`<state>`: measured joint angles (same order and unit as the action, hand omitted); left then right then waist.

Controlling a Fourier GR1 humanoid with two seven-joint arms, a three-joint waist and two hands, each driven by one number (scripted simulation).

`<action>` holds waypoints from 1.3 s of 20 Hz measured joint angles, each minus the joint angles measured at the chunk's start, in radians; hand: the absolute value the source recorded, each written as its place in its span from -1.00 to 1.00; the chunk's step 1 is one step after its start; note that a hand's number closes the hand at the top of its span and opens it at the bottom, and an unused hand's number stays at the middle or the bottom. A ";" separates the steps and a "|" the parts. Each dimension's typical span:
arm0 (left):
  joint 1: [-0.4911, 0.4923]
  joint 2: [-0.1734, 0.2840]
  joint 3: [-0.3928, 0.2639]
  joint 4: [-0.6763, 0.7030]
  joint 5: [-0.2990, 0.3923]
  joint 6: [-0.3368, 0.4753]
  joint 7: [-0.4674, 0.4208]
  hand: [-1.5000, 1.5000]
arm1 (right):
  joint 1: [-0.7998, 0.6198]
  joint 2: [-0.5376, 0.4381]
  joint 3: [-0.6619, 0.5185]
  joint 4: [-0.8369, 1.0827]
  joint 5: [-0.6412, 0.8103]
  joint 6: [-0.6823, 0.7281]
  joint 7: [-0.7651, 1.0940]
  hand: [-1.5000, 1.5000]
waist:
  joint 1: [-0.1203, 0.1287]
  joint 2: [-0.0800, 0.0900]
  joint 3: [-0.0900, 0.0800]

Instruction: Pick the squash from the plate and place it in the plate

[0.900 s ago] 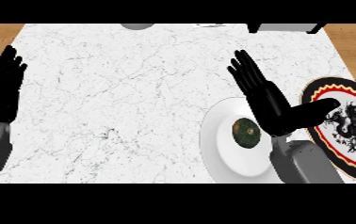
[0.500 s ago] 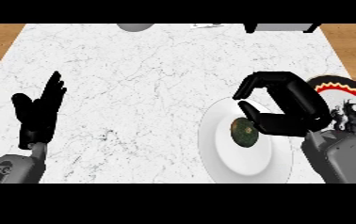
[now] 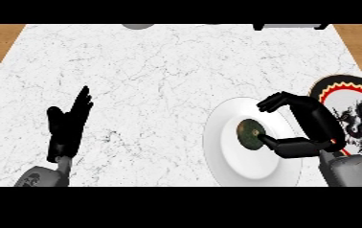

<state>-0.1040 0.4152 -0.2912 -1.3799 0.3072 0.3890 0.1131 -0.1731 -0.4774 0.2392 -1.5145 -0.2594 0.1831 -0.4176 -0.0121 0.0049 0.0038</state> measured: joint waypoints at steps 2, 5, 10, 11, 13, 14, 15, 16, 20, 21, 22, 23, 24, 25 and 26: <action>0.004 -0.006 -0.010 -0.013 -0.007 0.001 0.008 0.00 | 0.027 -0.020 0.009 0.064 0.023 0.081 -0.129 -1.00 | 0.009 0.000 0.000; 0.004 -0.032 -0.032 -0.010 -0.031 0.022 0.014 0.00 | 0.021 -0.065 0.041 0.123 0.143 0.114 -0.249 -1.00 | 0.016 0.000 -0.001; 0.011 -0.034 -0.034 -0.028 -0.041 0.023 0.030 0.00 | -0.026 -0.154 0.049 0.156 0.340 0.048 -0.297 -1.00 | 0.019 -0.004 -0.003; 0.021 -0.032 -0.031 -0.028 -0.041 0.020 0.024 0.00 | -0.029 -0.175 0.051 0.144 0.371 0.038 -0.287 -1.00 | 0.018 -0.005 -0.003; 0.029 -0.028 -0.033 -0.046 -0.048 0.024 0.035 0.00 | -0.051 -0.214 0.056 0.127 0.428 0.034 -0.259 -1.00 | 0.018 -0.006 -0.004; 0.025 -0.032 -0.033 -0.038 -0.051 0.021 0.032 0.00 | -0.069 -0.218 0.067 0.123 0.461 0.029 -0.233 -1.00 | 0.018 -0.006 -0.004; 0.022 -0.028 -0.027 -0.041 -0.052 0.019 0.039 0.00 | -0.083 -0.224 0.078 0.114 0.489 0.031 -0.207 -1.00 | 0.018 -0.006 -0.004; 0.021 -0.033 -0.024 -0.037 -0.053 0.019 0.040 0.00 | -0.095 -0.232 0.085 0.096 0.509 0.042 -0.176 -1.00 | 0.017 -0.006 -0.004; 0.027 -0.045 -0.029 -0.047 -0.068 0.025 0.048 0.00 | -0.136 -0.262 0.139 0.049 0.587 0.118 -0.049 -1.00 | 0.017 -0.007 -0.005; 0.026 -0.044 -0.028 -0.056 -0.070 0.024 0.057 0.00 | -0.149 -0.262 0.152 0.050 0.605 0.139 -0.026 -1.00 | 0.018 -0.006 -0.005; 0.026 -0.047 -0.024 -0.052 -0.072 0.023 0.054 0.00 | -0.159 -0.258 0.167 0.043 0.621 0.161 0.005 -1.00 | 0.018 -0.006 -0.005; 0.023 -0.048 -0.014 -0.039 -0.069 0.013 0.044 0.00 | -0.175 -0.256 0.175 0.039 0.631 0.189 0.031 -1.00 | 0.018 -0.006 -0.005; 0.027 -0.044 -0.010 -0.057 -0.070 0.013 0.057 0.00 | -0.176 -0.257 0.182 0.022 0.639 0.214 0.057 -1.00 | 0.018 -0.006 -0.005; 0.034 -0.037 0.003 -0.054 -0.067 -0.001 0.049 0.00 | -0.177 -0.251 0.187 0.026 0.658 0.224 0.065 -1.00 | 0.018 -0.006 -0.005; 0.033 -0.048 -0.003 -0.047 -0.076 0.000 0.049 0.00 | -0.188 -0.241 0.194 0.038 0.678 0.235 0.076 -1.00 | 0.018 -0.006 -0.004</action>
<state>-0.0713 0.3667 -0.2943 -1.4268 0.2315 0.3889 0.1620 -0.3608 -0.7187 0.4332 -1.4766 0.4189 0.4182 -0.3412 0.0058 -0.0007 -0.0006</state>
